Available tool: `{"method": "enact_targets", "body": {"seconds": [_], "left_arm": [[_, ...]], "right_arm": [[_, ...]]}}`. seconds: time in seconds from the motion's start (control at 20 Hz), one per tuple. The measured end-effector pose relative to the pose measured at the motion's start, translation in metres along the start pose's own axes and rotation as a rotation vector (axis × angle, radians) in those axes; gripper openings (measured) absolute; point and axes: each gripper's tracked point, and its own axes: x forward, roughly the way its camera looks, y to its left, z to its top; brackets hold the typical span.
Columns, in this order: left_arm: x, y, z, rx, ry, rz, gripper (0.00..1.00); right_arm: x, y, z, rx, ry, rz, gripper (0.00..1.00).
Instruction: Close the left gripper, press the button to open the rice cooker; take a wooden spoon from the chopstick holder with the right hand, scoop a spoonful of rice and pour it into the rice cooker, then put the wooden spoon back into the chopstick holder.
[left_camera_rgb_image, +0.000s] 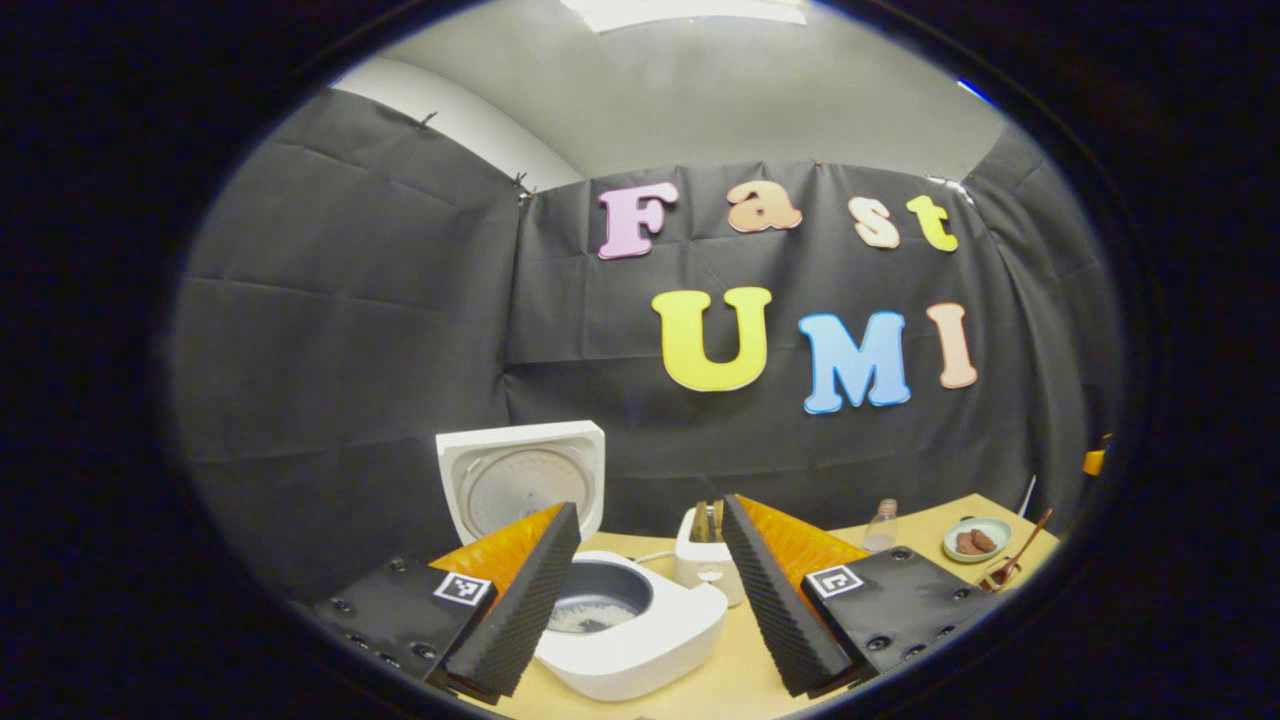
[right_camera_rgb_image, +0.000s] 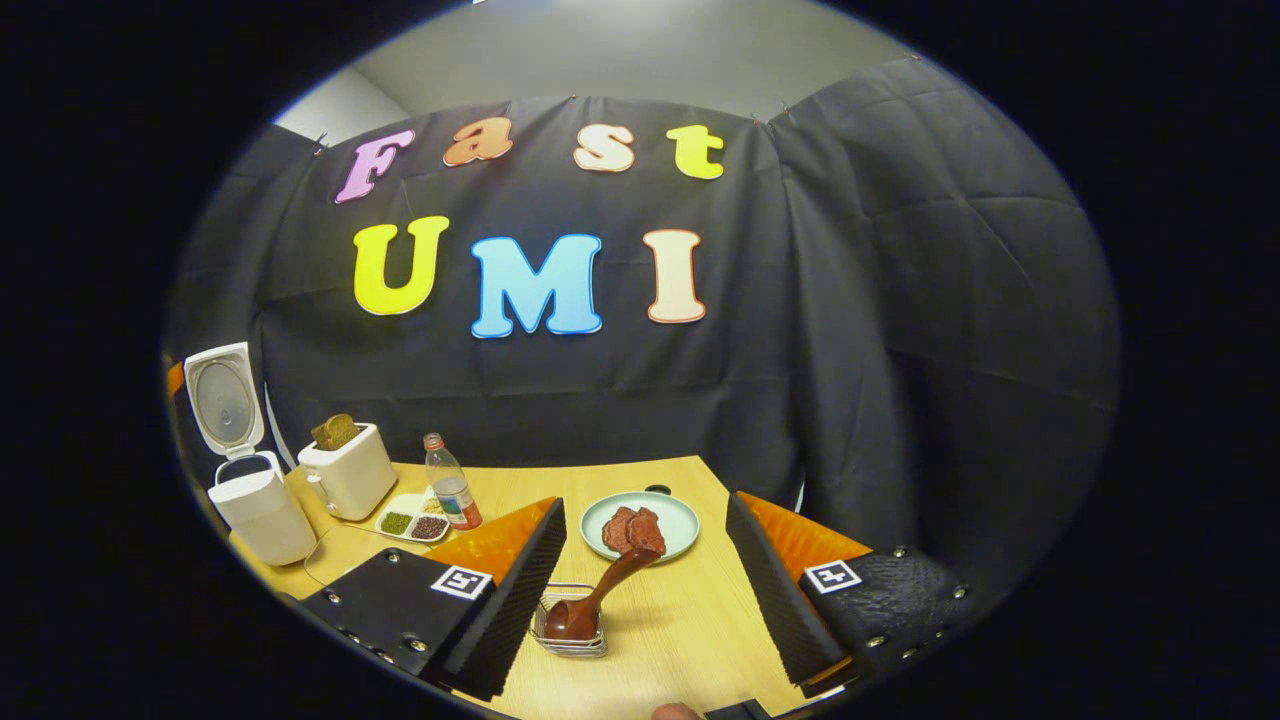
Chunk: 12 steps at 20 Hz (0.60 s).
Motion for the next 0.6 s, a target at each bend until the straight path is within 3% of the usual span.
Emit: {"method": "enact_targets", "body": {"seconds": [0.6], "left_arm": [[0.141,0.096,0.057,-0.065,-0.048,0.103,0.99]], "right_arm": [[-0.045,0.003,-0.004,-0.035,-0.038,-0.085,0.98]]}}
